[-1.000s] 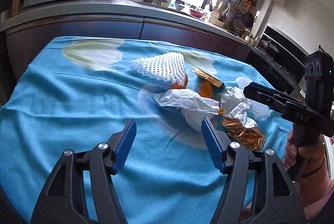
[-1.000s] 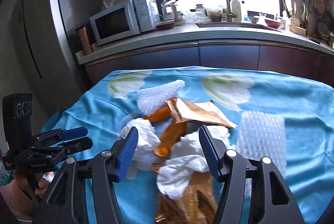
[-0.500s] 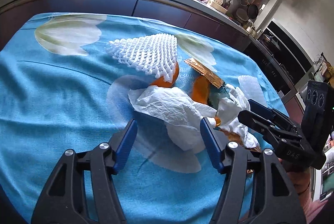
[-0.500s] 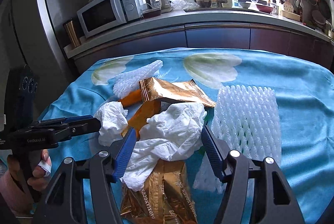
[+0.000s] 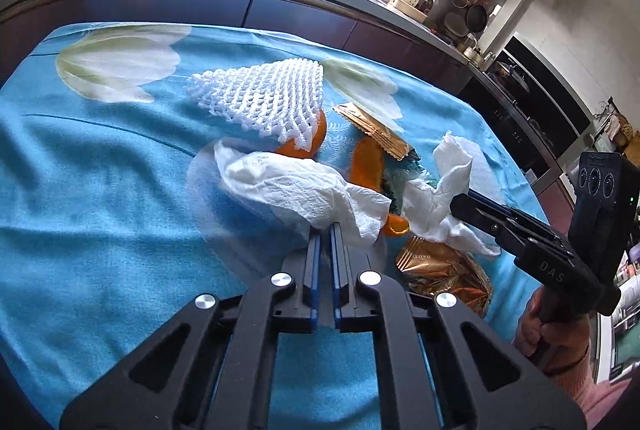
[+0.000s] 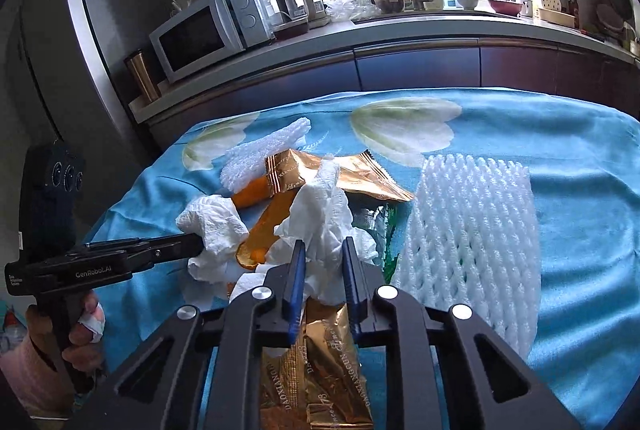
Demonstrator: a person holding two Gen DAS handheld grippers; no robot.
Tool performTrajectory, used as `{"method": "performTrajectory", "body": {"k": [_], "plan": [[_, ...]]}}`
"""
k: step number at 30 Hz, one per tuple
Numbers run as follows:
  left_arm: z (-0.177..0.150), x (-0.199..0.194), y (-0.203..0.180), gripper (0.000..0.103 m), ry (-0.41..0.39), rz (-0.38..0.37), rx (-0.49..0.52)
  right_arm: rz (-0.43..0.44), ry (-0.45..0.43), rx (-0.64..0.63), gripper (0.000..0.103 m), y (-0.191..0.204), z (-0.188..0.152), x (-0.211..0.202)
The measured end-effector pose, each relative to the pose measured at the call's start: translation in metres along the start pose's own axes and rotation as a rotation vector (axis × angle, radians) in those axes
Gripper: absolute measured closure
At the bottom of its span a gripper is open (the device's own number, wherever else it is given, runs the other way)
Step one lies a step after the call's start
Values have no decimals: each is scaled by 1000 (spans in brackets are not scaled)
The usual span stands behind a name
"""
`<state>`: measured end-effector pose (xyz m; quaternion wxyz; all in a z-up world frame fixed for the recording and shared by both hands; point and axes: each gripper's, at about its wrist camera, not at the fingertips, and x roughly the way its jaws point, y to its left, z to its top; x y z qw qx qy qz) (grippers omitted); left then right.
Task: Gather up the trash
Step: 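Grasp a white tissue with the left gripper while the right gripper grasps another tissue, then carry both held tissues over the teal trash bin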
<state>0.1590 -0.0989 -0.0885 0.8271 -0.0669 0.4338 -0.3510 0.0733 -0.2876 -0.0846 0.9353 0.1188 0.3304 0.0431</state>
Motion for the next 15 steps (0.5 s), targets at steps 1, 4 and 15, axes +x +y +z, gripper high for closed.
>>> {"method": "performTrajectory", "body": {"k": [1,4,15], "plan": [[-1,-4,0,98,-8,0,4,7,-7,3,88,0,1,-3],[-4,-17,0,98,-32,-7,11,24,-31,-1,89,4,4,-12],[-22,-75,15,98,-117,11,16,121,-79,-30,89,31,14,-25]]}}
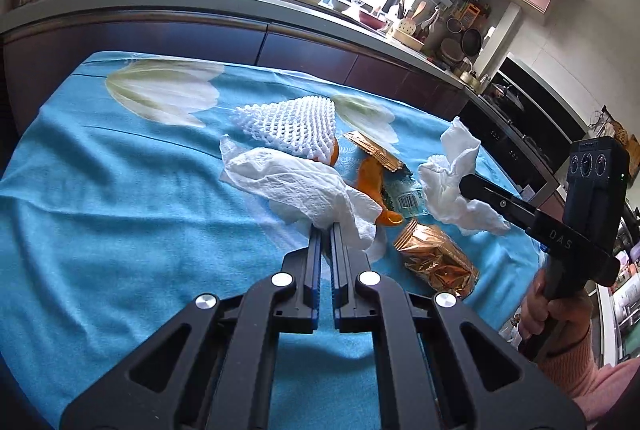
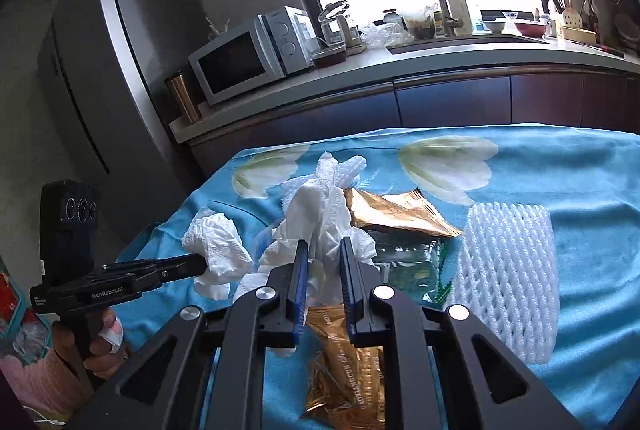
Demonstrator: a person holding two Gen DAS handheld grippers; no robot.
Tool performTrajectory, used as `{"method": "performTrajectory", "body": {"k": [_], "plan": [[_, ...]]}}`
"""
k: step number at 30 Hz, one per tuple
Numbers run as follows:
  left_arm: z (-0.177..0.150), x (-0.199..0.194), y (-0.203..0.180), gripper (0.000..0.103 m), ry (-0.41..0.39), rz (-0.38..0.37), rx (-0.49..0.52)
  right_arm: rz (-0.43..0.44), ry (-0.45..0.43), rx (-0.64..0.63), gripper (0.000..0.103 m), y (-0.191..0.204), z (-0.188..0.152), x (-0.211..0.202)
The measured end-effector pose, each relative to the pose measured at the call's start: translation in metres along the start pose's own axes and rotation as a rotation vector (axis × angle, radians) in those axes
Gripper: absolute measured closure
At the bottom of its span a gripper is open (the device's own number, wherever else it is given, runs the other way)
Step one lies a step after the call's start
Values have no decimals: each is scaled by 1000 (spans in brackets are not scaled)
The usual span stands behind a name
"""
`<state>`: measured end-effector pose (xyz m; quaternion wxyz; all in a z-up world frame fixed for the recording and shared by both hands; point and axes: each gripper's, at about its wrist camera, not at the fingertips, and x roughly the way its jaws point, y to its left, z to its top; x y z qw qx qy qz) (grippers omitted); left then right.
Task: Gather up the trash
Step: 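Carry both held tissues over the teal trash bin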
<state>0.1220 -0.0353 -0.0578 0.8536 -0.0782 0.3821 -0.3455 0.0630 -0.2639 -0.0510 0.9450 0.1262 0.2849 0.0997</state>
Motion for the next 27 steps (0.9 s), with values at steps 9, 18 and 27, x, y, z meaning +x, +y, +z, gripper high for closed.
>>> {"method": "performTrajectory", "body": {"k": [9,18,27], "plan": [[-10,-52,16,98,-72,59,4,102,25,-37,89,39,1,23],[-22,-102,40,98,-129,139,-1,203,56,-95,89,84,6,49],[-38,-151,77,98,-180,231,-59,299,89,-163,89,134,13,78]]}}
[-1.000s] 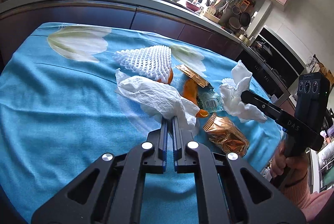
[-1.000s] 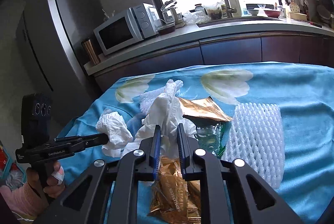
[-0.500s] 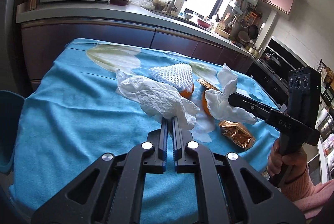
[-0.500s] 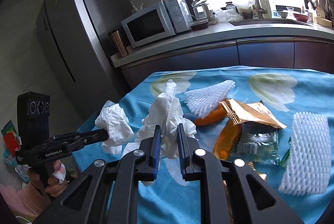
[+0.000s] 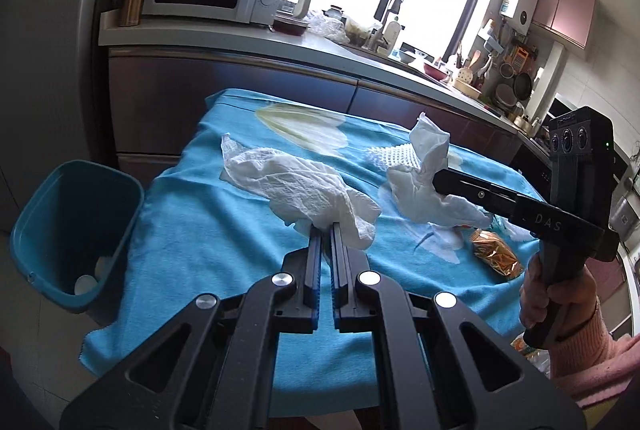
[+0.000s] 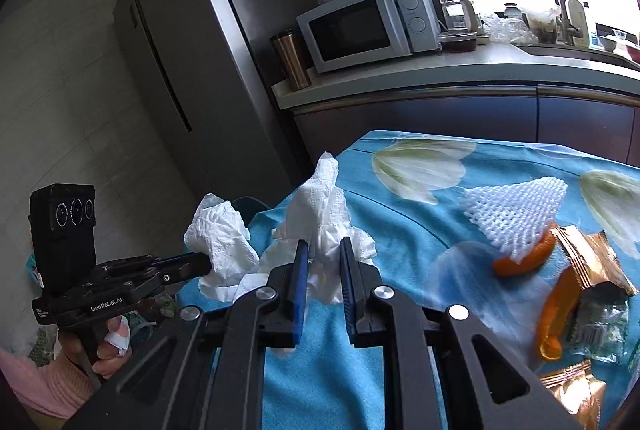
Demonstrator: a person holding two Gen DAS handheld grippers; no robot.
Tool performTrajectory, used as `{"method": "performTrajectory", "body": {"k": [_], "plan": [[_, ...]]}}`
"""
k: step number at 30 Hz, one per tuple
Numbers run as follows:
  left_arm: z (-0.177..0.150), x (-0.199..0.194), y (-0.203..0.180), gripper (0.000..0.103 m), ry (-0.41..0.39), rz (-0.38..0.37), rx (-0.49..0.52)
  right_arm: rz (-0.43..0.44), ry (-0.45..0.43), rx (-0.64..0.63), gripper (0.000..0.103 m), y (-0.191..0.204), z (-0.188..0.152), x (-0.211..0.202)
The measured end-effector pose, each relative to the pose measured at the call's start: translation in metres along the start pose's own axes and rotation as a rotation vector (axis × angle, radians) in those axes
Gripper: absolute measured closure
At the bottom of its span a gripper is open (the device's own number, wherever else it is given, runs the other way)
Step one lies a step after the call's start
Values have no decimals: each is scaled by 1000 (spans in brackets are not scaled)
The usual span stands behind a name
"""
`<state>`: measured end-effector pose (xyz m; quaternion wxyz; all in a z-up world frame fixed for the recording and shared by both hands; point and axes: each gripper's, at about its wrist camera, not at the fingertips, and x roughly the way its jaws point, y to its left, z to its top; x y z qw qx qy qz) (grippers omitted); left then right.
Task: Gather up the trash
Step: 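Carry both held tissues over the teal trash bin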
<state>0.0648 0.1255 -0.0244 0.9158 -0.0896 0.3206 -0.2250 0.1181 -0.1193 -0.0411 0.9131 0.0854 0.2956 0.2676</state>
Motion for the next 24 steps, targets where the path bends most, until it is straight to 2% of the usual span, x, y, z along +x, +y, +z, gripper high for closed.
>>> {"method": "performTrajectory", "body": {"k": [12,24], "plan": [[2,-45,76,98,-63,147,-95,103,62,-75,89,45,20,52],[2,-61,138,98,-81,283,-172,192,127,-147,89,92,38,112]]}}
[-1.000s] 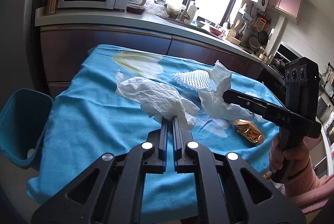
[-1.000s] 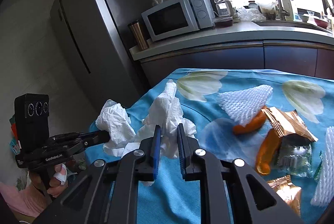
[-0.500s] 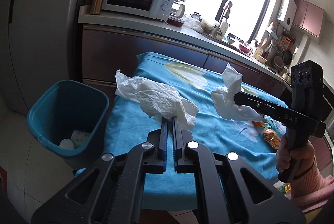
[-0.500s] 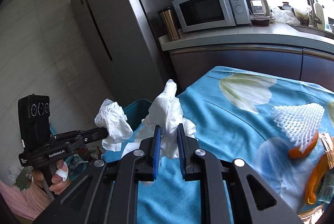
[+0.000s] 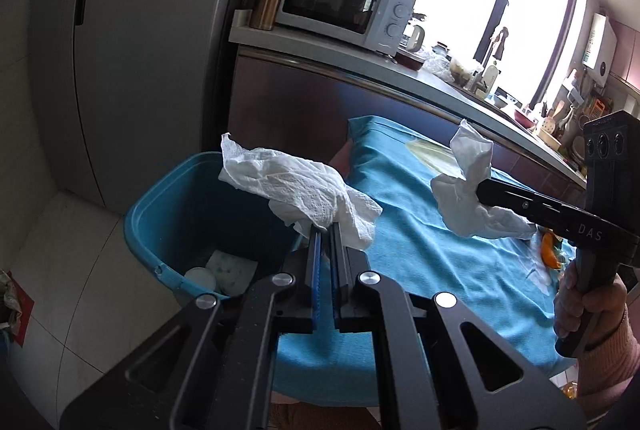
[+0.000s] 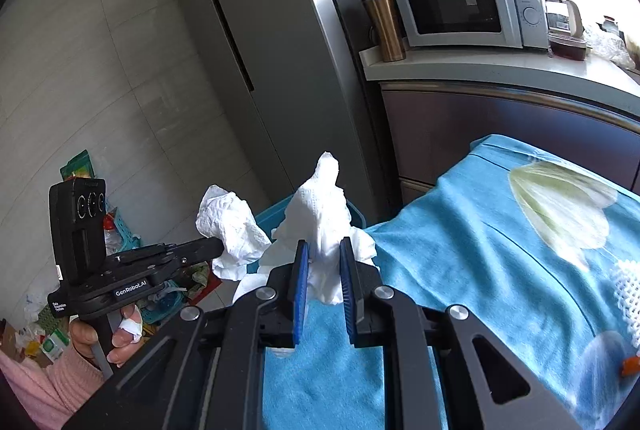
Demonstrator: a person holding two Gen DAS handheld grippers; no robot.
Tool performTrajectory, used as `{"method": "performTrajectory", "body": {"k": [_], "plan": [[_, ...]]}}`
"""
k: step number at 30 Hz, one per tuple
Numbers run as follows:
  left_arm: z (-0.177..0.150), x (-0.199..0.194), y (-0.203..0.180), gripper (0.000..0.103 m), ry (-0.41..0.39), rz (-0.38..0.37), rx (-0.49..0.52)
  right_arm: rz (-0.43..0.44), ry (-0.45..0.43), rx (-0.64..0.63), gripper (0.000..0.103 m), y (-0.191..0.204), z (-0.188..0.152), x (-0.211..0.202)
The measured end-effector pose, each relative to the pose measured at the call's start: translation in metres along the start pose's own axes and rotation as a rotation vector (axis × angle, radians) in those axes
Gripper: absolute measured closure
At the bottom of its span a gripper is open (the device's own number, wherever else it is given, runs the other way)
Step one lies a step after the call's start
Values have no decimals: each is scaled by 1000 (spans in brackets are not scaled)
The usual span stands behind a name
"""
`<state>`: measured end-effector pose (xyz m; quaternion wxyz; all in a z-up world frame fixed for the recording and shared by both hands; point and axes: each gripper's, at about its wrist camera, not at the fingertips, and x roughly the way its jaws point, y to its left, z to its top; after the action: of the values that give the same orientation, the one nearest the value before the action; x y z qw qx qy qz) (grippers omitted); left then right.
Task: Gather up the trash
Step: 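Carry both held tissues over the teal trash bin, then open both grippers to drop the tissues into the bin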
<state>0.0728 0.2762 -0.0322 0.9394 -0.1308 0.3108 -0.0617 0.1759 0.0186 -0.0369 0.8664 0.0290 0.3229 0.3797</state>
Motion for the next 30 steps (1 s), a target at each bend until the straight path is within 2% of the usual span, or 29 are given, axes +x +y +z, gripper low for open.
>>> {"method": "performTrajectory", "body": {"k": [14,30], "plan": [[-2,37,51,98,67,114,-68,16,114,-16,88,20,21,81],[-11,84,66,98,149,161,-81,-44,266,-55,84,29,19,155]]}}
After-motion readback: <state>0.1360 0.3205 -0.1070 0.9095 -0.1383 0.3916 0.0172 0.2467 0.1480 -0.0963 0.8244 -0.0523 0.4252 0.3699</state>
